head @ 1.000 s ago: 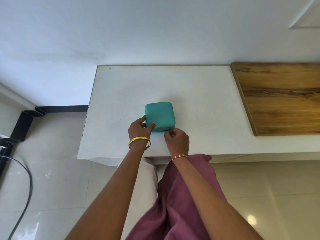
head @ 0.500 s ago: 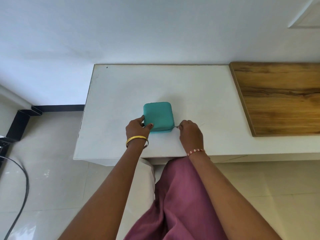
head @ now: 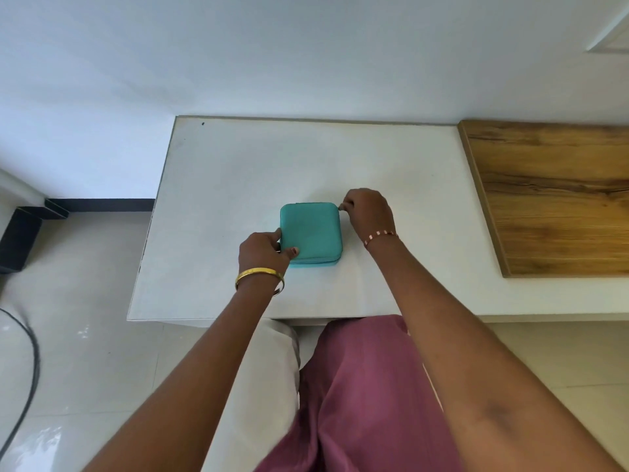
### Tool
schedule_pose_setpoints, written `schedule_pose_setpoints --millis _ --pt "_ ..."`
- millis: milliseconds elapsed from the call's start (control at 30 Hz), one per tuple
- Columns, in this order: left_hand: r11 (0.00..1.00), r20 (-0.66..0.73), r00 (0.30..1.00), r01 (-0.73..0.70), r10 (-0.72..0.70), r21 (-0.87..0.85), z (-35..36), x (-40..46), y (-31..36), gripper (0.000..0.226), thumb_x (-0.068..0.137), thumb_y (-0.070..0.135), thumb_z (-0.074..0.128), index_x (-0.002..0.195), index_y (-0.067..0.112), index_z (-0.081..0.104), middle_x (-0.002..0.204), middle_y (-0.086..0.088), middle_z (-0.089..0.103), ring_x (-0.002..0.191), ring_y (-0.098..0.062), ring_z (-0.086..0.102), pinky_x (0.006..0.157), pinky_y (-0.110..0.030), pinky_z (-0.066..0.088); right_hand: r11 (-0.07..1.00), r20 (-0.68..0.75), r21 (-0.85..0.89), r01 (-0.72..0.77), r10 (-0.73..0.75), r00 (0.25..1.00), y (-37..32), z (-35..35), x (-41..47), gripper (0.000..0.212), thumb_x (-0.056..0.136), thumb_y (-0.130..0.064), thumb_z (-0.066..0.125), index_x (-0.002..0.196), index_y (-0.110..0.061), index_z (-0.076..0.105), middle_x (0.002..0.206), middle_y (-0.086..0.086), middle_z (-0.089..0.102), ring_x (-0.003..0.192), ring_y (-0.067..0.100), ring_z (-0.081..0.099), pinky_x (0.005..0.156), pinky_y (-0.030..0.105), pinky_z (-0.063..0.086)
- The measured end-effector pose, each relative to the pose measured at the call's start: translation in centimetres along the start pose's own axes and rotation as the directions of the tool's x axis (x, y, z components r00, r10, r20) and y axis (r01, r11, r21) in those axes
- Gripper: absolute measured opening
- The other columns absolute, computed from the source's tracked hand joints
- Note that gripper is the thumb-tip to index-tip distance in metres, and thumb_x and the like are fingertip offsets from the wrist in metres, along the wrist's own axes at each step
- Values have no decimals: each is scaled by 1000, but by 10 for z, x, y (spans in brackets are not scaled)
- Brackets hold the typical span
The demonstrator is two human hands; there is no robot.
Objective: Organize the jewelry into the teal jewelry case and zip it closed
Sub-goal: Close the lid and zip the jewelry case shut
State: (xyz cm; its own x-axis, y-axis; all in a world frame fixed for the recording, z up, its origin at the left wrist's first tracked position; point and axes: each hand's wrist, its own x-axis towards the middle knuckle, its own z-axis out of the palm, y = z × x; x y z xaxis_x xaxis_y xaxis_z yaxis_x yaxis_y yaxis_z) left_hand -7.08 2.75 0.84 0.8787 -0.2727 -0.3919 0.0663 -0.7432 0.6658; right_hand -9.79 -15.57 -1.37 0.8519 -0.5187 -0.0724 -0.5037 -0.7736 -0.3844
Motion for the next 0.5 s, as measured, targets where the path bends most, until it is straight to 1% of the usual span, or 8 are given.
schedule_pose_setpoints --millis 100,233,300,367,400,433,467,500 --pt "1000 11 1000 8 -8 20 -1 4 -1 51 78 19 71 124 6 54 114 -13 66 108 -26 59 93 -25 39 992 67 -47 115 -112 991 -6 -5 13 21 90 -9 48 92 -1 66 100 16 66 94 32 58 72 33 43" --pt "1000 19 1000 13 -14 21 0 6 -1 52 77 19 72 124 5 54 115 -13 65 108 -25 59 94 -25 39 960 142 -101 262 -247 959 -11 -5 28 22 90 -10 48 95 0 67 100 17 66 93 33 59 75 35 45" --pt "999 18 1000 11 -11 31 -1 6 -1 52 77 20 71 124 5 54 115 -13 65 107 -25 59 92 -24 40 946 144 -130 297 -279 949 -11 -4 31 23 90 -11 47 95 -1 67 99 17 65 93 33 58 75 36 45" --pt "999 19 1000 0 0 38 -1 5 -1 52 77 20 71 124 5 53 115 -14 65 107 -26 59 93 -25 40 947 106 -133 293 -281 954 -8 1 26 21 89 -10 47 93 0 65 96 19 64 89 35 58 73 38 46" --pt "999 24 1000 -4 3 38 -1 4 0 52 78 20 71 125 5 53 116 -14 65 108 -26 59 94 -25 40 963 67 -76 257 -253 965 -6 5 23 20 88 -9 48 91 0 65 93 19 65 87 36 59 72 39 47" --pt "999 30 1000 -6 5 37 -1 3 0 52 78 20 70 125 5 53 116 -14 65 109 -26 59 95 -26 40 981 15 38 193 -193 981 -5 9 17 18 86 -7 50 89 0 66 91 19 67 86 35 60 72 39 48" --pt "999 34 999 -8 7 35 -1 3 0 52 79 19 70 126 6 52 117 -14 64 110 -26 58 96 -27 40 976 -40 186 110 -105 994 -4 13 11 17 85 -6 52 88 -1 68 90 19 69 85 34 62 73 38 50" --pt "999 35 999 -11 9 32 -1 3 0 52 79 19 69 126 7 52 118 -13 64 110 -27 58 97 -28 40 941 -81 337 20 8 997 -3 17 4 16 84 -4 54 89 -2 69 91 18 70 85 32 64 76 36 51"
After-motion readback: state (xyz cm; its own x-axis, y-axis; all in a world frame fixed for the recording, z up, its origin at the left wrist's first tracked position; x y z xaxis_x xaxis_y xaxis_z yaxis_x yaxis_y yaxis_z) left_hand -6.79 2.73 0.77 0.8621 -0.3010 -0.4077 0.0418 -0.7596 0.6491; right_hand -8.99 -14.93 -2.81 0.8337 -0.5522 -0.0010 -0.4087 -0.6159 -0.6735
